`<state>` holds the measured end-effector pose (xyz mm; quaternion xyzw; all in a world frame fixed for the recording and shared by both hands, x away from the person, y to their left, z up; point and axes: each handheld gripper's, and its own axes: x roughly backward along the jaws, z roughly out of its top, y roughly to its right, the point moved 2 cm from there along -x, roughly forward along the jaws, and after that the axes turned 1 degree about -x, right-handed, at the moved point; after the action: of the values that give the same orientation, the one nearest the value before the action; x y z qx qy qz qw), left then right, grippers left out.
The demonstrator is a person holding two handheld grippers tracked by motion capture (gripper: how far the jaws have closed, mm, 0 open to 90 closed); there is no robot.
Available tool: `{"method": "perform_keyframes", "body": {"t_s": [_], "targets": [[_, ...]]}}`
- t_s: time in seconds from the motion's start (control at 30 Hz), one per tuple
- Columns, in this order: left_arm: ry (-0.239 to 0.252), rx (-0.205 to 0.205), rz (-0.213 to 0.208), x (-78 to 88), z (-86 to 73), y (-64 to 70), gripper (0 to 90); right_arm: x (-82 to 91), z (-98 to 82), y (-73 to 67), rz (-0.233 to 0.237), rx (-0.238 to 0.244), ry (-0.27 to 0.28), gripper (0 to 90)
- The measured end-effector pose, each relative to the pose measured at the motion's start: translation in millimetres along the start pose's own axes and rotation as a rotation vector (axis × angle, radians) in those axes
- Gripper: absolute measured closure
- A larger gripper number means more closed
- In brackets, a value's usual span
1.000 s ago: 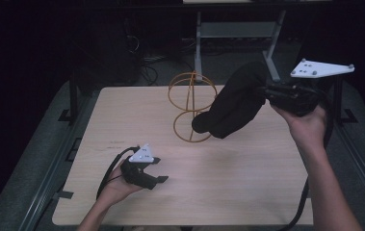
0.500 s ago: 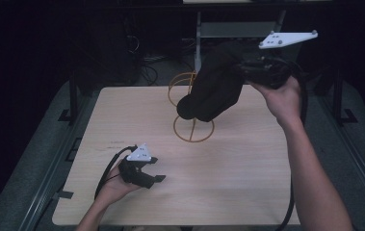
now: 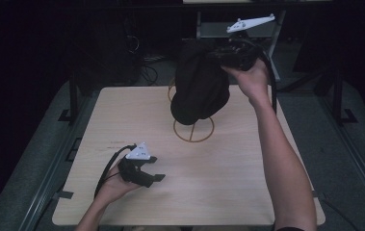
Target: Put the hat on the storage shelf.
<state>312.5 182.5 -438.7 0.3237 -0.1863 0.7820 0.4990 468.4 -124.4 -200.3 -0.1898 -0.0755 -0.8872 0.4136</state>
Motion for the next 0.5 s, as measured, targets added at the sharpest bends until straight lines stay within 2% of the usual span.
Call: {"method": "perform_keyframes", "body": {"t_s": [0.07,0.1,0.23,0.33,0.5], "targets": [[0.003,0.0,0.0,0.8,-0.6,-1.4,27.3,-5.5,-0.1,1.1,0.014,-0.008,0.0,83.6],[0.008,0.026,-0.004,2.1,-2.6,-6.1,27.2,-14.9,0.3,3.1,0.023,-0.023,-0.007,82.9],[0.028,0.056,-0.006,6.0,-3.9,-9.6,26.8,-27.6,1.1,5.3,0.032,-0.035,-0.015,82.7],[0.062,0.058,0.0,8.7,-2.8,-10.1,26.9,-44.9,2.8,6.3,0.052,-0.053,-0.033,82.7],[0.049,0.055,0.004,8.1,-4.1,-11.6,26.9,-62.3,5.0,6.8,0.041,-0.048,-0.069,82.7]]}}
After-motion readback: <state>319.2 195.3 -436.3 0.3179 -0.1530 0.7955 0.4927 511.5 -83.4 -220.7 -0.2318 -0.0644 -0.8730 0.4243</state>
